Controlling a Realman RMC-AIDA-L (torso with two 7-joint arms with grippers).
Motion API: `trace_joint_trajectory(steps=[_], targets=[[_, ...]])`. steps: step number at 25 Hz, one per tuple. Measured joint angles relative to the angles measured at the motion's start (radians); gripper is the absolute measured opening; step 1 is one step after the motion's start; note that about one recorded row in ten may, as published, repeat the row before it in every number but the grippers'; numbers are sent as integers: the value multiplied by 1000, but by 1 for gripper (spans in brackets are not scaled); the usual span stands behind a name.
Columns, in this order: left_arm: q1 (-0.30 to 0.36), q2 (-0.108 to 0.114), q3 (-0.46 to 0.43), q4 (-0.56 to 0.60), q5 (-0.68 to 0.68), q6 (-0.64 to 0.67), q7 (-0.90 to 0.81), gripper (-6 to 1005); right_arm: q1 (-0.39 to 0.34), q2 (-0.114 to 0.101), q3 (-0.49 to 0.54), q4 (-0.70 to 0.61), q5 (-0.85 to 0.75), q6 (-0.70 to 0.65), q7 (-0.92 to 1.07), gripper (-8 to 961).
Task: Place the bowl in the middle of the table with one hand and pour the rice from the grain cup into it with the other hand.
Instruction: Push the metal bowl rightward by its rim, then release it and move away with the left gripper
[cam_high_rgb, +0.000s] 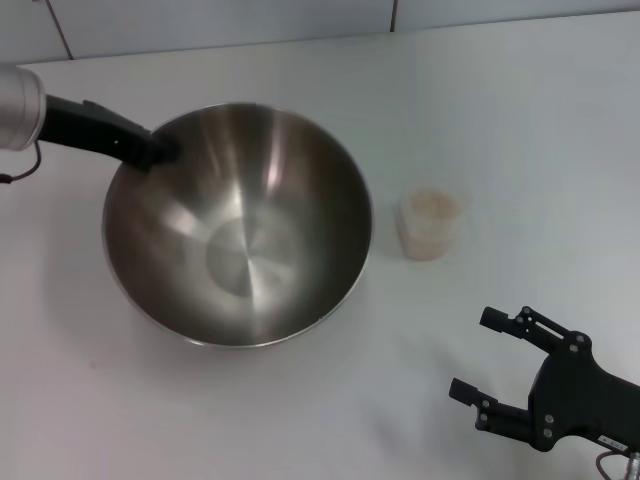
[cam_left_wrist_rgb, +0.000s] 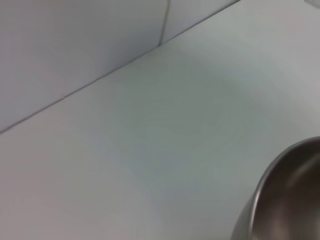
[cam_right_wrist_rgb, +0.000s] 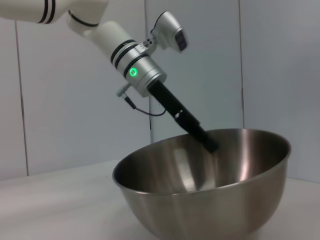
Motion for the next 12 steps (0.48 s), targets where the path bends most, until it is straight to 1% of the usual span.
trace_joint_trajectory(steps=[1, 2, 3, 7, 8, 9, 12], targets=[[-23, -1, 0, -5, -2, 5, 3, 30, 0, 0, 0, 0, 0, 0, 0, 807], [-23, -1, 0, -5, -2, 5, 3, 30, 0, 0, 0, 0, 0, 0, 0, 807], [-40, -2, 3, -10, -4, 8, 4, 30, 0, 0, 0, 0, -1, 0, 0, 806], [-40, -2, 3, -10, -4, 8, 4, 29, 2, 0, 0, 0, -2, 1, 0, 805], [-97, -5, 5, -87, -5, -14, 20, 29, 3, 0, 0, 0, -2, 1, 0, 805], [-130, -5, 5, -144, -3, -44, 35, 29, 3, 0, 0, 0, -2, 1, 0, 805], [-130, -5, 5, -144, -3, -44, 35, 29, 4, 0, 0, 0, -2, 1, 0, 804]])
